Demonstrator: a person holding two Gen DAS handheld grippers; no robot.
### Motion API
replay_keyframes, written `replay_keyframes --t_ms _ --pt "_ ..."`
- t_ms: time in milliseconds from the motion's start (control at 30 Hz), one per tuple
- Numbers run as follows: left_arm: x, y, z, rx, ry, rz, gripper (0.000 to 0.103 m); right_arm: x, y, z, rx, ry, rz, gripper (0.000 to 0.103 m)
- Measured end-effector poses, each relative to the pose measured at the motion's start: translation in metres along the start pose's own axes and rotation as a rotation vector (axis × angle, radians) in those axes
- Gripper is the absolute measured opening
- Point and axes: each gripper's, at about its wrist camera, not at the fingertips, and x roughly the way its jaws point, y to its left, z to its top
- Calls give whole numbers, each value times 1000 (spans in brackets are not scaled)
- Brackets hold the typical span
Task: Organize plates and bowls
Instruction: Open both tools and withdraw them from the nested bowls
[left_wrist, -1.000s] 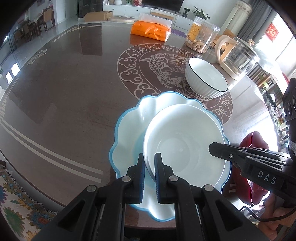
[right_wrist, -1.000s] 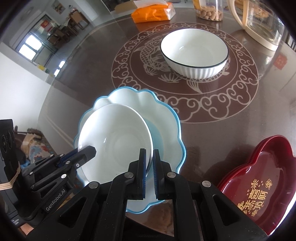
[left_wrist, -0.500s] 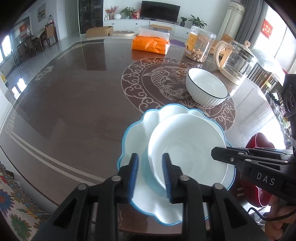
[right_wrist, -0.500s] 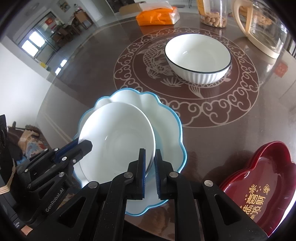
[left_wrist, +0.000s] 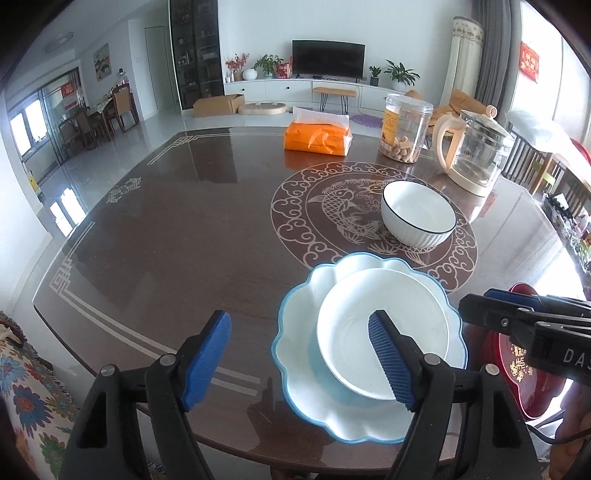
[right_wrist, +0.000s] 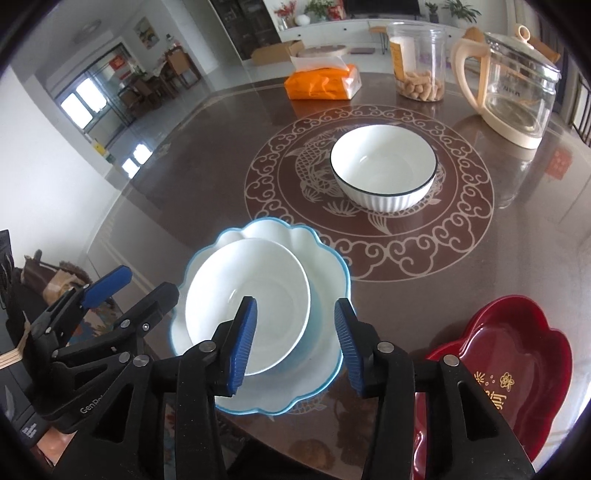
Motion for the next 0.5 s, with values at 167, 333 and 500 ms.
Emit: replay_keyframes --t_ms 167,333,500 --pt "-9 14 -6 -62 -3 -11 77 -23 -23 -24 150 -112 44 54" --pt "-19 26 -20 -126 3 -38 77 -26 -40 -64 239 -110 81 54" --pt "-27 35 -30 -193 9 -60 77 -15 -40 -91 261 -63 167 54"
